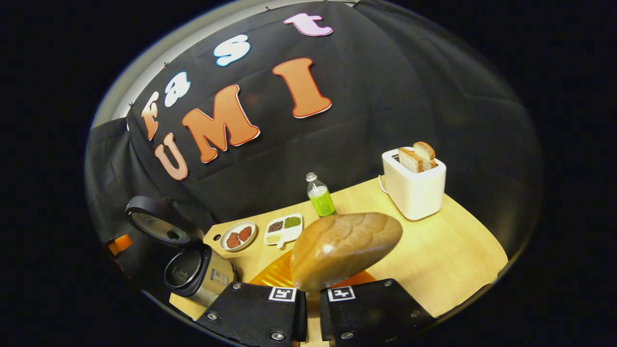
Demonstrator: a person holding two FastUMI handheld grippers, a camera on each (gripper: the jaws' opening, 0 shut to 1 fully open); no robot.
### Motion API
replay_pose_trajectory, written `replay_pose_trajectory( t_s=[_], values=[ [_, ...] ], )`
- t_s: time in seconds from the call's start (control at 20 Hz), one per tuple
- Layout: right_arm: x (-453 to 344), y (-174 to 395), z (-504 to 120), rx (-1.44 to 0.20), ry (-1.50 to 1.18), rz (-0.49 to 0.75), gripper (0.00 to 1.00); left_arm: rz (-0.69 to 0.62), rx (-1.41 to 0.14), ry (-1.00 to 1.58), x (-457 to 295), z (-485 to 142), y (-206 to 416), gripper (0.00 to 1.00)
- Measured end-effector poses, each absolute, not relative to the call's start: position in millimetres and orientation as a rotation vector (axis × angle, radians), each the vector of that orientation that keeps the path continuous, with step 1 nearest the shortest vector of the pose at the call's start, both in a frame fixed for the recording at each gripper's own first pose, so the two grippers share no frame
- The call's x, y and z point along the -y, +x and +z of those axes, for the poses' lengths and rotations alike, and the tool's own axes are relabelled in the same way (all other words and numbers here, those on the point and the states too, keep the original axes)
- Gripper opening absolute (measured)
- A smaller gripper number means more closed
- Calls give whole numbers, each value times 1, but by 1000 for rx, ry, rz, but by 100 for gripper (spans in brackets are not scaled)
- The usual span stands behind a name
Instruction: Close the left gripper, press the button to open the rice cooker; take a wooden spoon from the chopstick holder with the right hand, scoop a spoonful of rice and pour it into the rice cooker, then put the wooden spoon back into the chopstick holder.
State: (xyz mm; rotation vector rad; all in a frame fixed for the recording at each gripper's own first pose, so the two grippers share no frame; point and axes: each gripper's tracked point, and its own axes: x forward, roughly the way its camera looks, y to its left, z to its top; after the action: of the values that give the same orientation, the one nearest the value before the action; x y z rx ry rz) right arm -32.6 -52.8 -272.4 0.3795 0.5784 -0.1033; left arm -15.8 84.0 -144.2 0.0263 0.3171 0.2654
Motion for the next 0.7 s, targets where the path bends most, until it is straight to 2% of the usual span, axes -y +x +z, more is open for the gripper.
replay_pose_trajectory(
  t_s=[0.15,0.2,0.45,0.5,0.55,0.6,0.65,0.7],
  values=[
    [62,-40,-285,-598,385,-127,10,273,-320,33,-83,-144,-17,94],
    [63,-43,-290,-607,380,-129,10,276,-318,34,-83,-143,-18,100],
    [61,-54,-323,-669,359,-139,10,289,-321,44,-83,-141,-25,100],
    [62,-56,-330,-682,354,-146,10,290,-321,49,-83,-141,-25,94],
    [63,-57,-337,-694,353,-152,10,289,-323,54,-83,-140,-25,94],
    [63,-59,-343,-705,357,-159,10,290,-322,58,-83,-140,-25,100],
    [67,-60,-347,-715,361,-166,10,287,-321,62,-83,-138,-24,100],
    [68,-62,-342,-724,361,-173,10,285,-317,67,-82,-137,-23,94]
  ],
)
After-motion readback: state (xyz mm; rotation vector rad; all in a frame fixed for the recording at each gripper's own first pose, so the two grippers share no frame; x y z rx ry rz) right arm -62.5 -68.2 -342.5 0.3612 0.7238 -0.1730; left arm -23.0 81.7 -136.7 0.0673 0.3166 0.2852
